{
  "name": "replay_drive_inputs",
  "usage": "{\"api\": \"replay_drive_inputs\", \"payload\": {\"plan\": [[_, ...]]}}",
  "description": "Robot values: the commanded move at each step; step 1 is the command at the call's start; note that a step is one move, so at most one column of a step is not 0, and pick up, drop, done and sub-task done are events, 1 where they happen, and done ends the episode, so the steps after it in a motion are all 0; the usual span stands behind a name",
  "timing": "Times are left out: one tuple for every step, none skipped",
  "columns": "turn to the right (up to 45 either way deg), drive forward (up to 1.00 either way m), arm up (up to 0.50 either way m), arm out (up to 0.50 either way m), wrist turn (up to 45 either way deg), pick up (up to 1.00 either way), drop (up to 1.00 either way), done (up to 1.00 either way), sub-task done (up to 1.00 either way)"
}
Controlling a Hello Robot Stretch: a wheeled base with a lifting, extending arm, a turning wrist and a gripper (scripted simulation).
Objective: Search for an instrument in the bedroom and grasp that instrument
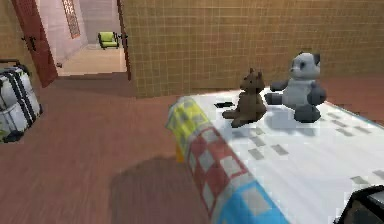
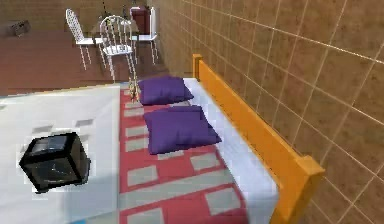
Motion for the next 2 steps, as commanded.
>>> {"api": "replay_drive_inputs", "payload": {"plan": [[-33.0, 0.00, 0.00, 0.00, 0.0, 0.00, 0.00, 0.00, 0.00], [0.0, 0.00, 0.50, 0.00, 0.0, 0.00, 0.00, 0.00, 0.00]]}}
